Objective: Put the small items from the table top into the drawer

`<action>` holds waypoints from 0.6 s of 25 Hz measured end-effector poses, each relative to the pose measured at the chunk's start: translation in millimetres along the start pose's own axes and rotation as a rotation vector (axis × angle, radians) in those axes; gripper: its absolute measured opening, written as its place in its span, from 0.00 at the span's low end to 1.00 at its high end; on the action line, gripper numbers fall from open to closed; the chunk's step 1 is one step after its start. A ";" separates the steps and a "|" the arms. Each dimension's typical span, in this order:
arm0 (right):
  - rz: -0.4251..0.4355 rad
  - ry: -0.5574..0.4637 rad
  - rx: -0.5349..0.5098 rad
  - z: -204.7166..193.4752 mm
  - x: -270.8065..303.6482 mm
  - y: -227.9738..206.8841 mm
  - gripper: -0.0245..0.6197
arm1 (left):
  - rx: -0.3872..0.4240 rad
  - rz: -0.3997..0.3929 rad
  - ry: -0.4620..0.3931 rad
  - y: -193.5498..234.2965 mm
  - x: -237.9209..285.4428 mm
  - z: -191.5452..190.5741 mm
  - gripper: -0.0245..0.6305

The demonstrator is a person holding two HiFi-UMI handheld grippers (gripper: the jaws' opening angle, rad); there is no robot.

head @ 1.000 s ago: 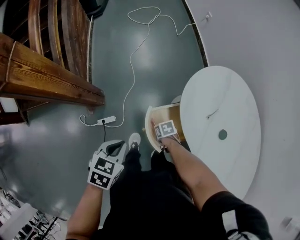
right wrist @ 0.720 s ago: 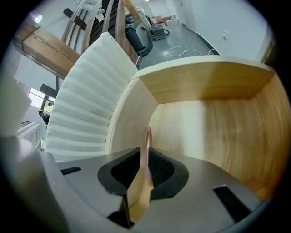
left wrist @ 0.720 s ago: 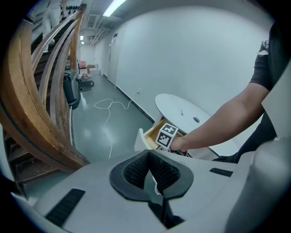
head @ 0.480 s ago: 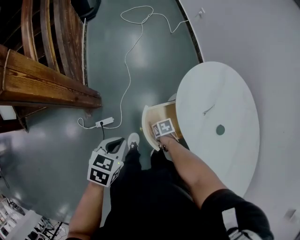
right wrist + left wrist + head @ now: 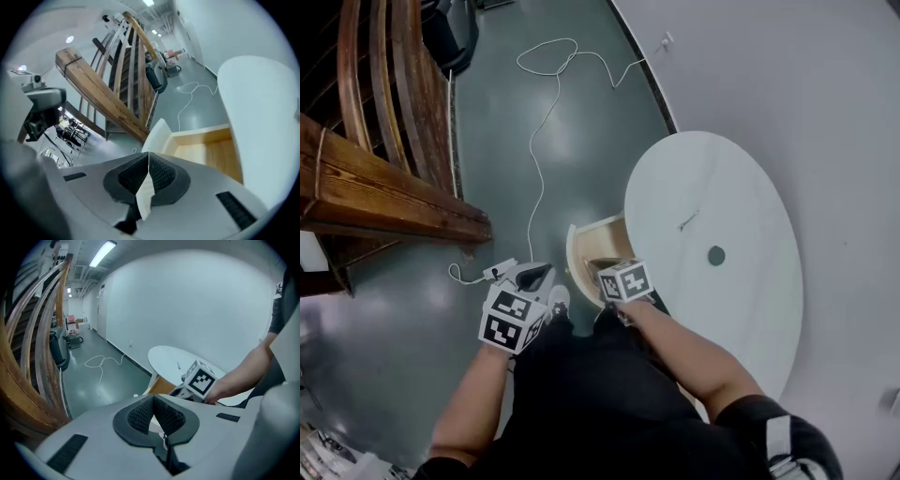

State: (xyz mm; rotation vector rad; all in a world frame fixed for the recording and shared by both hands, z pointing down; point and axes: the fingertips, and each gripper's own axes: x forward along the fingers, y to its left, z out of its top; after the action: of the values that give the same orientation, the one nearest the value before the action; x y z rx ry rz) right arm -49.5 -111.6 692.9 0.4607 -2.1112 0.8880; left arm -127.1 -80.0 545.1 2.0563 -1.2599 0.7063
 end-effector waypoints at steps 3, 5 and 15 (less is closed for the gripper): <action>0.020 -0.118 -0.012 24.2 -38.4 18.3 0.05 | 0.026 -0.016 -0.013 -3.5 2.6 9.7 0.06; 0.029 -0.196 -0.017 38.7 -64.3 28.3 0.05 | 0.044 -0.028 -0.024 -7.3 3.6 16.7 0.06; -0.052 -0.434 -0.086 76.9 -164.7 25.4 0.05 | 0.137 -0.092 -0.074 -36.0 15.3 48.9 0.06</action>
State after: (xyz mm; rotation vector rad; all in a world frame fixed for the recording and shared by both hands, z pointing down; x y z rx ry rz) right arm -1.2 -145.2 519.1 0.7107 -2.5036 0.7096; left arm -82.4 -112.2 515.2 2.2547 -1.1775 0.6966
